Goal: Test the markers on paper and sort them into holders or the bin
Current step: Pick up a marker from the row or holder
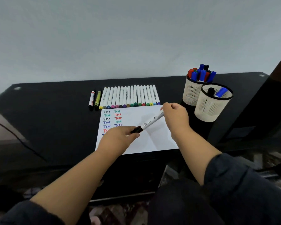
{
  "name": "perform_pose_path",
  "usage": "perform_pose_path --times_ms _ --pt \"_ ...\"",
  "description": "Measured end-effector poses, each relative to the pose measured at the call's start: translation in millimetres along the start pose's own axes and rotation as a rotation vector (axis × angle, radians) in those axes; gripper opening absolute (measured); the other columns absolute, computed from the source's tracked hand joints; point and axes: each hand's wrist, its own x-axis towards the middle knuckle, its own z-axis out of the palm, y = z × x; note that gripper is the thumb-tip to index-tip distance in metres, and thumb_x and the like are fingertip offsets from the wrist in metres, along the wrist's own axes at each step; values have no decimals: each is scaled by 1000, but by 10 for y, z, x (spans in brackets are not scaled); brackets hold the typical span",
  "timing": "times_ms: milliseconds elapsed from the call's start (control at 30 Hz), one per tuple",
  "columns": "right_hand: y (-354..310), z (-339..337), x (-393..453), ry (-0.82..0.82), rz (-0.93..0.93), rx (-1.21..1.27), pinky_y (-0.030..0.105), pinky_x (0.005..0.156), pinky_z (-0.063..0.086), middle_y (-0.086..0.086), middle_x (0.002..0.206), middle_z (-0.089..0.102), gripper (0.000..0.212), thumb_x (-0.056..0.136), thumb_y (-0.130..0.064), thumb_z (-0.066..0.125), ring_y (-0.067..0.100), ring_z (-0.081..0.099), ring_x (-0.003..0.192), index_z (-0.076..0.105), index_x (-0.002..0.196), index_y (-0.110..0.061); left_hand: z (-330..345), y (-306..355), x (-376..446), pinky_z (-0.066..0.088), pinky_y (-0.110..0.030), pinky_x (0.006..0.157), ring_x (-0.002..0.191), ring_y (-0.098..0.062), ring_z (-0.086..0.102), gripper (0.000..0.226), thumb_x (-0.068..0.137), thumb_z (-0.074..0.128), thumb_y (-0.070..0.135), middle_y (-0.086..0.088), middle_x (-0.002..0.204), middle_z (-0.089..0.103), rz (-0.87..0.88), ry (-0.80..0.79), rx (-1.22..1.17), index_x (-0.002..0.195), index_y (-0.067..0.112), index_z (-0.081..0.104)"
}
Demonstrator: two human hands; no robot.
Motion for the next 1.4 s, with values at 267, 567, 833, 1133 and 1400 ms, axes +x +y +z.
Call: perform_pose_path --times_ms 267,567,833,1133,1400 --pt "86 548 -418 -242 166 69 24 53 32 -4 57 47 46 90 -56 48 11 40 54 63 77 -15 -107 -397 -281 48 -24 70 80 -6 56 34 90 58 40 18 85 56 -6 106 -104 123 35 60" --pt "231 765 -637 -332 152 52 22 46 32 -3 51 50 54 95 -58 31 9 39 43 59 77 -16 -76 -635 -413 47 -22 68 77 -3 53 32 91 57 38 21 88 54 -17 170 -174 122 43 58" --pt "286 856 -696 -351 155 74 22 47 32 -4 49 48 51 95 -55 36 9 38 45 59 76 -14 -71 -655 -413 49 -27 66 77 -7 58 27 90 59 37 19 82 56 -81 125 -195 116 40 63" --pt "294 939 -757 -255 50 -18 20 50 37 -5 69 57 25 95 -28 49 8 52 61 53 72 -19 -107 -624 -436 49 -27 75 84 -7 59 31 89 61 35 23 83 52 -71 61 -237 120 33 62" --pt "249 967 -783 -254 66 -36 21 49 36 -2 67 54 24 94 -22 47 11 47 58 54 73 -14 -153 -665 -443 48 -26 70 75 -9 62 14 87 63 30 20 84 63 -68 7 -402 98 35 70"
